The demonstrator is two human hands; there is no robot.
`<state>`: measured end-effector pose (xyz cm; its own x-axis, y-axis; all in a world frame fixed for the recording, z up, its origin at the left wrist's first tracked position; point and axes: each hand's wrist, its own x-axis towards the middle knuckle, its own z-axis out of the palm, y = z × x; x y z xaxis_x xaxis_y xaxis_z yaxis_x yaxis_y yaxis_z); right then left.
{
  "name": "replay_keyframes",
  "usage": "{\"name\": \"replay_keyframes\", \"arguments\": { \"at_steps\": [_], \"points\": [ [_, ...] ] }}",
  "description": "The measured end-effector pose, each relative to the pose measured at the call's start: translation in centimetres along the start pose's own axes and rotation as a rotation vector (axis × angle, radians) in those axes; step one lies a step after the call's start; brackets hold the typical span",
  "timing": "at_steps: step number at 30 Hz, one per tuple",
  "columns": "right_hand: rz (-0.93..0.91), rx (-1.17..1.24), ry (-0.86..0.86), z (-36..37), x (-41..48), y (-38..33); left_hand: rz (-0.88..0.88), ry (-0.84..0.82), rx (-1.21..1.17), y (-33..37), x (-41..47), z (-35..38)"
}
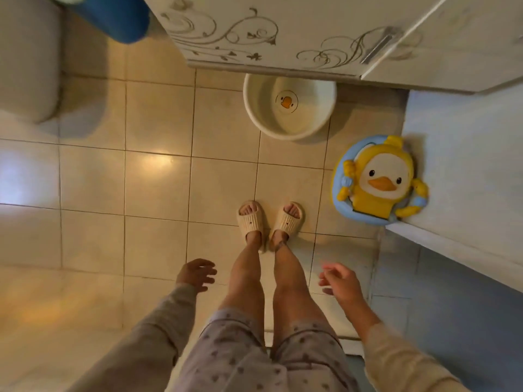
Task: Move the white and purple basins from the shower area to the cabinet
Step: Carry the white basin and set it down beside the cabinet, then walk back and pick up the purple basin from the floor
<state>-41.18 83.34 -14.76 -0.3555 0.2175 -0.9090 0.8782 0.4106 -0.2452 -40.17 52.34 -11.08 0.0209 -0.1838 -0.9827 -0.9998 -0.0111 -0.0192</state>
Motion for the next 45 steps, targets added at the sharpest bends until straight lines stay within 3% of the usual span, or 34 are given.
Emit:
{"name": "replay_keyframes", "arguments": {
  "at_steps": [6,11,19,22,27,35,40,45],
  "points": [
    [-0.072,-0.099,0.01,-3.6,-7.1,-2.1,0.124,-0.016,0.056,0.0,-6.4,0.2],
    [-0.123,-0.162,0.028,-6.3,-8.7,-3.5,0.27,0.072,0.055,1.9,-8.8,-2.1],
    [-0.067,-0.319,-0.048,-11.4,-6.2,-8.7,0.357,0.247,-0.314,0.8,-11.6,-6.4],
    [-0.115,-0.437,-0.079,-11.9,-5.3,-11.7,0.297,0.314,-0.551,-3.5,-11.5,-5.8],
    [-0.265,-0.83,-0.193,-10.6,-4.5,-15.4,0.099,0.35,-0.917,-12.4,-12.1,0.5],
    [-0.459,-1.129,-0.357,-0.9,-6.3,-24.5,-0.252,0.337,-1.545,-20.7,-12.2,13.2],
    [-0.619,-1.167,-0.455,6.4,-9.6,-28.5,-0.336,0.303,-1.697,-22.8,-11.4,17.8],
    [-0.628,-1.159,-0.526,12.3,-12.2,-29.2,-0.402,0.305,-1.751,-23.8,-11.1,16.4]
  ]
}}
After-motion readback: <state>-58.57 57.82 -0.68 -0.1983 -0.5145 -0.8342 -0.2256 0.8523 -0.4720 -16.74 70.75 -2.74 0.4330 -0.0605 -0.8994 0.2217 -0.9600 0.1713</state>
